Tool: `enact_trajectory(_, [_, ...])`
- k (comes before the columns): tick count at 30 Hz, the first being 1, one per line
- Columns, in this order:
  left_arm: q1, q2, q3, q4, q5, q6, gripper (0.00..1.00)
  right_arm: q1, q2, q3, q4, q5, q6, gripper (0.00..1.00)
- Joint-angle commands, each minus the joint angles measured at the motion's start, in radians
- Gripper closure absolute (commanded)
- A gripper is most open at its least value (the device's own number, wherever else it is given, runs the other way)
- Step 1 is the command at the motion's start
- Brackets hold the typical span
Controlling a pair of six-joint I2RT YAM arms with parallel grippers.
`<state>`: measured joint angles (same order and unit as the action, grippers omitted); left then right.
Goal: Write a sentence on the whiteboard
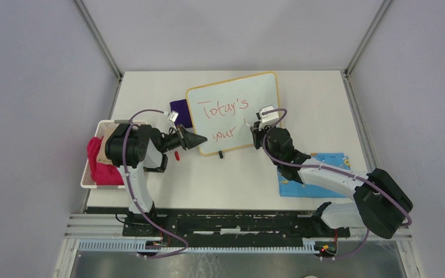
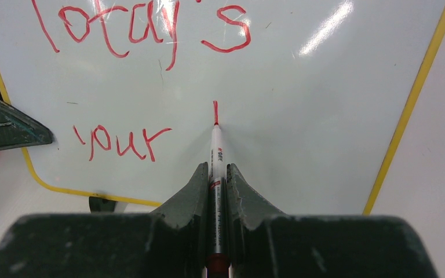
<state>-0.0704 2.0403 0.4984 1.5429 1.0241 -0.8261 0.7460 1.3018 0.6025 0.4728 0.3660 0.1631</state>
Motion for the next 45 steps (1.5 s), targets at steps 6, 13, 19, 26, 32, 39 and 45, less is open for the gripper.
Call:
enact_trajectory(6, [-0.005, 0.034, -0.001, 0.15, -0.024, -0.045, 0.98, -0.007, -0.039, -0.065, 0.02, -0.019, 0.015, 1.0])
enact_trajectory(13, [-0.006, 0.035, -0.002, 0.149, -0.023, -0.045, 0.98, -0.006, -0.049, -0.087, 0.027, -0.028, 0.019, 1.0])
enact_trajectory(19, [-0.005, 0.034, -0.002, 0.151, -0.023, -0.045, 0.98, -0.006, -0.042, -0.047, 0.023, -0.024, 0.01, 1.0])
enact_trajectory(26, [-0.005, 0.035, -0.001, 0.15, -0.021, -0.045, 0.98, -0.008, -0.035, -0.009, 0.018, -0.023, -0.005, 1.0])
enact_trajectory(32, [-0.007, 0.035, -0.002, 0.149, -0.022, -0.045, 0.98, -0.007, -0.029, 0.0, 0.018, -0.033, -0.005, 1.0])
enact_trajectory(39, [-0.006, 0.034, -0.001, 0.15, -0.022, -0.045, 0.98, -0.007, -0.008, 0.02, 0.021, -0.095, -0.005, 1.0])
enact_trajectory(45, [-0.006, 0.034, -0.002, 0.151, -0.021, -0.045, 0.98, -0.007, 0.004, 0.02, 0.018, -0.124, 0.0, 1.0])
